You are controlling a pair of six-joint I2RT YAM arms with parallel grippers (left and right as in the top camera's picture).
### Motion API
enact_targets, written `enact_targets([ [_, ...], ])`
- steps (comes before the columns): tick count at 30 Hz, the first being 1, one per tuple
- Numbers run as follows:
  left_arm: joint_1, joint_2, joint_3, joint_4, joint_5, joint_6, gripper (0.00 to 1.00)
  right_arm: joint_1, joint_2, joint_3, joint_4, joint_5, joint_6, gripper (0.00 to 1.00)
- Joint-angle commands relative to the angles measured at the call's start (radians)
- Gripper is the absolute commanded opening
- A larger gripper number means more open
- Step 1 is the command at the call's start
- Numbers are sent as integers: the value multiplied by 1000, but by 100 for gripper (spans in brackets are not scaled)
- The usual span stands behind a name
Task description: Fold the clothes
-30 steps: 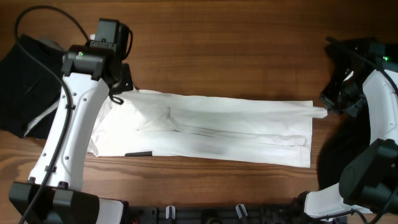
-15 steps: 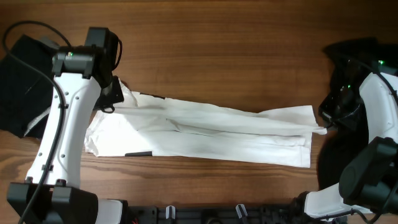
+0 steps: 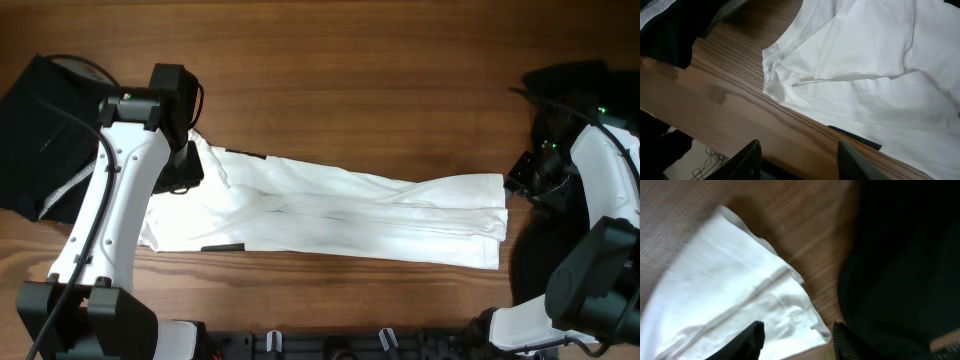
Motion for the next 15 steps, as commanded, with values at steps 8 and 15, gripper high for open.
enact_targets([
  [8,6,11,-44,267,87,-2,55,-2,-139,11,224,-587,-231,54],
  [15,55,22,-238,673,84,64,47,7,-138,-3,223,-502,-163,49],
])
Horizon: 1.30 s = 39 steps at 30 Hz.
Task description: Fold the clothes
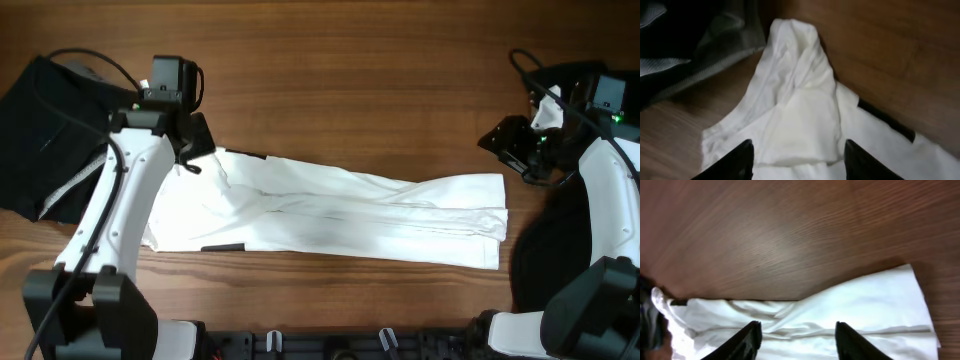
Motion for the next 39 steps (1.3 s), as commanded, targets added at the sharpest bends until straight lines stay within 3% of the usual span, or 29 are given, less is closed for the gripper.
enact_targets([
  [1,58,16,-135,267,29,61,47,6,-13,-16,6,85,74,49],
  [5,103,23,-183,428,43,99,47,6,-13,-58,32,130,100,50],
  [7,130,47,-187,490,56,100,48,6,-13,-88,62,132,99,56],
  [11,163,117,-187,557,193,129,47,6,-13,-135,130,137,98,59],
  [15,176,162,-187,570,216,149,47,6,-13,-149,159,145,98,59],
  [18,177,179,-187,567,274,265,46,6,-13,-149,171,190,101,61],
  [25,191,229,-187,561,248,334,43,6,-13,-149,174,209,100,63],
  [31,197,274,-187,562,255,334,28,6,-13,-149,171,210,100,64],
  [33,197,275,-187,564,253,334,9,6,-13,-149,171,215,100,64],
  [34,199,274,-187,567,250,334,4,6,-13,-149,171,226,100,64],
  [39,217,267,-187,555,227,333,4,6,-1,-149,146,327,126,68],
])
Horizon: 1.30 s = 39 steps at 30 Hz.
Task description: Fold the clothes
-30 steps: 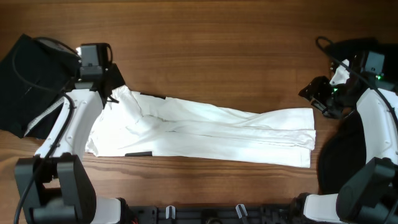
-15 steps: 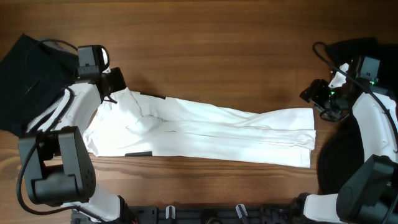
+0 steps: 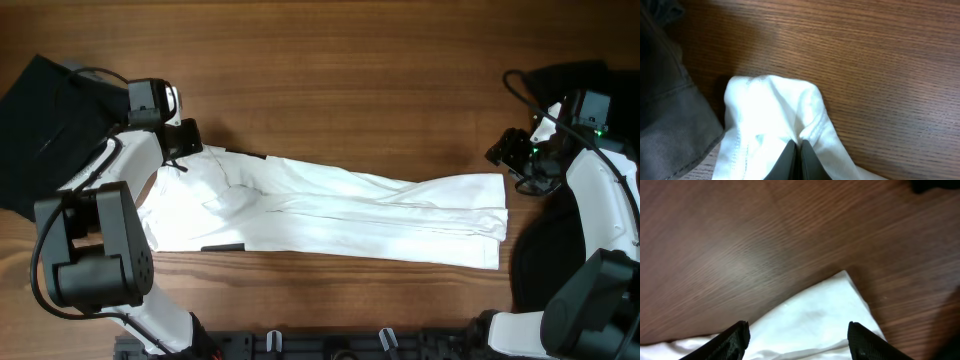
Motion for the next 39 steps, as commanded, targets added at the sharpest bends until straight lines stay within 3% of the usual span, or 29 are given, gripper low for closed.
enact_targets([
  [1,28,-4,-5,-10,-18,6,4,5,5,-10,-16,92,26,68],
  [11,47,-45,-5,-14,-17,-35,4,5,189,-10,-39,40,0,73],
  [13,47,-45,-5,-15,-16,-75,4,5,224,-10,-42,-45,-62,60],
  [16,47,-47,-5,-23,-14,-78,4,5,247,-10,-43,-131,-106,56],
  [17,47,-47,-5,-27,-14,-78,4,5,247,-10,-46,-131,-106,49],
  [19,47,-50,-5,-34,-14,-78,4,5,247,-10,-50,-131,-104,26],
  [22,47,-63,-5,-45,-15,-78,4,5,247,-10,-43,-122,-100,5],
  [29,50,-122,-3,-48,-18,-78,4,-14,243,13,10,-10,54,4],
  [33,49,-125,-3,-52,11,-77,4,-22,243,14,13,-11,38,4],
  [36,49,-116,-3,-47,35,-70,25,-22,237,14,14,-11,-4,26],
  [38,49,-109,-3,-35,39,-70,46,-22,231,14,25,-23,-21,30],
  [39,49,-105,-3,-28,50,-70,49,-22,225,14,32,-37,-31,33],
])
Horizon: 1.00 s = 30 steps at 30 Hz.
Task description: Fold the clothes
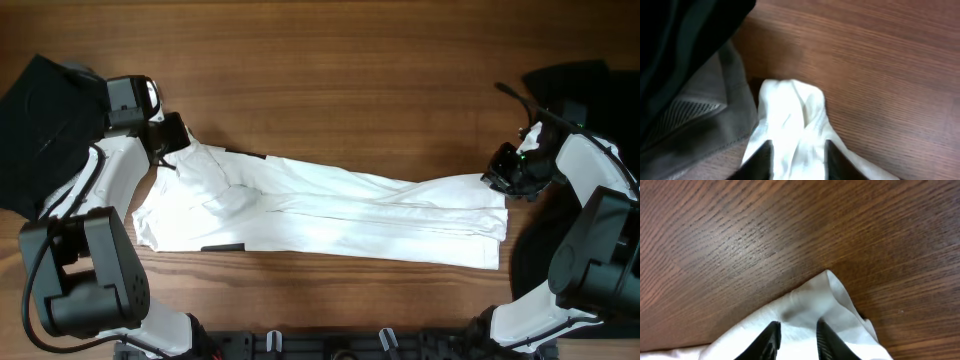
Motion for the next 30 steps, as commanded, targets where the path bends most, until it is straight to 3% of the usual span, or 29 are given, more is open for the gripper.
enact_targets([
  [1,6,8,-3,24,55,-6,51,-2,-16,14,19,-10,-35,34],
  [3,6,18,-3,31,76,-6,55,-2,-32,14,20,-9,-35,43],
  [5,6,33,-3,38,77,3,58,-2,-42,14,7,-9,-30,61],
  [9,6,86,-3,40,84,16,58,-2,-39,8,-47,2,27,85],
  [10,6,97,-3,40,85,16,56,-2,-39,5,-56,1,34,87],
  [13,6,113,-3,48,122,16,37,-2,-39,-4,-67,6,36,87],
  [17,6,113,-3,86,142,16,28,-2,-39,-10,-27,21,37,87],
  [21,14,113,-3,87,130,16,4,-2,-39,-10,-3,29,34,89],
  [27,36,113,-3,85,124,16,4,-2,-25,-10,21,-63,-91,88],
  [30,43,113,-3,85,124,15,4,-1,-11,-10,14,-66,-87,80],
])
